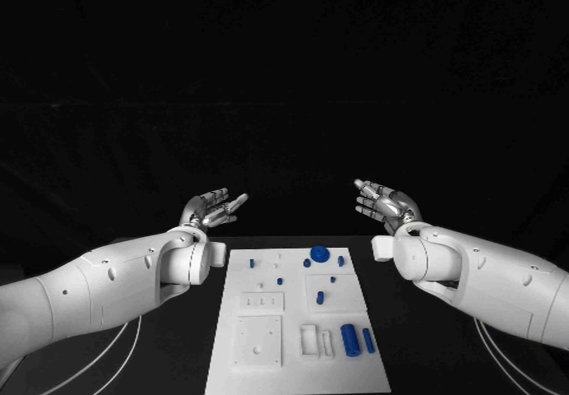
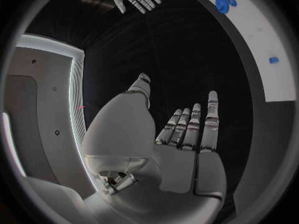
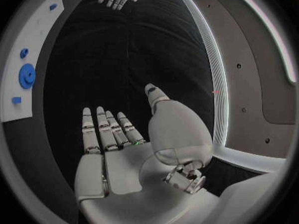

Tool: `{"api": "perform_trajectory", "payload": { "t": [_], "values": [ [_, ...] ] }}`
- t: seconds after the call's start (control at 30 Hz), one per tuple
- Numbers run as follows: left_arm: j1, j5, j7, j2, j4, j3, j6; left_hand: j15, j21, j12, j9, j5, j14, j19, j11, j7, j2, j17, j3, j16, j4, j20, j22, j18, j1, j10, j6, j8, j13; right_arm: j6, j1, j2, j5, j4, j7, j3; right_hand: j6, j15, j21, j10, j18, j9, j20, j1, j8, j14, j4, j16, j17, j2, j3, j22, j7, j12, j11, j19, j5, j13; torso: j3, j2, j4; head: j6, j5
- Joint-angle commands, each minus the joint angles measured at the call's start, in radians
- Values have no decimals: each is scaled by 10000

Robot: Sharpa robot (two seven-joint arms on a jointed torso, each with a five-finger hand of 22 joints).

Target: Assemble the parts on the task board

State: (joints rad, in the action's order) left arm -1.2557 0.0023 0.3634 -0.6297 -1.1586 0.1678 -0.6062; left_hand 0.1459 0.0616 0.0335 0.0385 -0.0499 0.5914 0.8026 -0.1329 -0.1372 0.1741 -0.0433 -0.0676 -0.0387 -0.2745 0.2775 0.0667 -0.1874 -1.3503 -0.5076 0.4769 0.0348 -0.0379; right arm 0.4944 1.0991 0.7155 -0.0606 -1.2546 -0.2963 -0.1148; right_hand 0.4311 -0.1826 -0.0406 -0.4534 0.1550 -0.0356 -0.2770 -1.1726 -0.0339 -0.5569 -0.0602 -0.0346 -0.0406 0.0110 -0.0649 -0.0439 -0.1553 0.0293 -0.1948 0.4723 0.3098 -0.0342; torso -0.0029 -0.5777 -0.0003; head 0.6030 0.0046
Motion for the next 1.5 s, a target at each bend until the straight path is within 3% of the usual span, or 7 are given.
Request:
{"api": "perform_trajectory", "payload": {
  "t": [0.03,0.27,0.5,0.7,1.03,1.13,1.5],
  "values": [
    [-227,-74,-871,194,475,141,1228,43,62,64,17,-53,211,237,-30,-15,31,-19,-33,-62,-118,57,22,-113,-387,-168,176,48,-19,-2335,82,-119,-803,510,1475,-140,394,6,-85,-389,257,-34,-90,-652,-55,-404,491,-89,-32,79,30,-38,-209,83,-13,357,39,-33,-1,-7,0,0,0],
    [-482,-83,-1126,384,985,343,1542,47,65,66,18,-52,242,252,-41,-26,23,-20,-32,-63,-118,57,24,-118,-383,-193,199,50,-20,-3501,212,-292,-1134,1338,2286,-433,1843,-39,-190,-2043,265,-100,83,-1360,-122,-1843,1568,-144,-87,146,-8,-105,-169,151,-9,1383,-79,-105,-1,-7,0,0,0],
    [-614,-123,-879,157,674,318,1724,89,141,90,40,-44,1255,535,-197,-188,-286,-62,-108,-105,145,-1,55,-178,-377,-890,638,75,-48,-2658,228,-559,-4214,1940,1453,-476,5694,373,-716,-5981,-442,-291,1129,-1375,-306,-5300,2651,-286,-241,36,-1002,-278,55,283,434,4390,43,-241,-14,-86,31,16,186],
    [-674,-561,-852,-97,263,319,1722,-20,954,207,188,-34,5035,1990,-243,-299,-1172,-210,214,-613,1950,-1272,351,679,-655,-5111,3926,213,-179,-2665,223,-646,-7122,1949,1560,-475,6673,648,-769,-6834,-662,-376,1517,-857,-325,-5896,3165,-310,-268,-260,-2181,-281,225,281,723,5002,389,-236,-11,-147,93,1,157],
    [-960,-1300,-952,-850,-1231,309,2118,-1247,2887,259,261,-146,7874,3808,418,6,-1611,-891,393,-2482,2989,-2713,1379,1178,-1032,-6884,5545,279,-202,-2730,224,-624,-11815,1292,2250,-483,7155,1756,-2298,-8002,-545,-331,2702,-838,-297,-8975,3415,-843,-938,-569,-2153,-889,363,294,1226,7456,860,-248,-82,-576,245,-135,60],
    [-1047,-1400,-967,-1053,-1632,301,2217,-1442,5329,211,267,-147,6740,2625,294,147,-1690,-2089,681,-5016,3475,-3053,3298,1382,-848,-6871,5537,268,-181,-2694,225,-650,-12822,1105,2458,-485,7141,1988,-3036,-8133,-445,-313,2988,-982,-290,-9554,3421,-1620,-1672,-701,-1845,-1322,400,283,1325,8131,809,-246,-114,-716,331,-179,15],
    [-1260,-1531,-1092,-1655,-2795,189,2370,-1406,6432,262,263,-155,6905,2066,444,2,-1836,-1862,767,-5959,3610,-2898,4175,1092,-588,-6825,5423,276,-205,-2684,227,-897,-15674,623,3086,-487,6963,2082,-6568,-7571,41,-321,3191,-785,-287,-9067,3434,-7334,-5826,-1135,-2674,-4307,452,292,1252,8553,447,-253,-202,-1190,689,-335,-233]
  ]
}}
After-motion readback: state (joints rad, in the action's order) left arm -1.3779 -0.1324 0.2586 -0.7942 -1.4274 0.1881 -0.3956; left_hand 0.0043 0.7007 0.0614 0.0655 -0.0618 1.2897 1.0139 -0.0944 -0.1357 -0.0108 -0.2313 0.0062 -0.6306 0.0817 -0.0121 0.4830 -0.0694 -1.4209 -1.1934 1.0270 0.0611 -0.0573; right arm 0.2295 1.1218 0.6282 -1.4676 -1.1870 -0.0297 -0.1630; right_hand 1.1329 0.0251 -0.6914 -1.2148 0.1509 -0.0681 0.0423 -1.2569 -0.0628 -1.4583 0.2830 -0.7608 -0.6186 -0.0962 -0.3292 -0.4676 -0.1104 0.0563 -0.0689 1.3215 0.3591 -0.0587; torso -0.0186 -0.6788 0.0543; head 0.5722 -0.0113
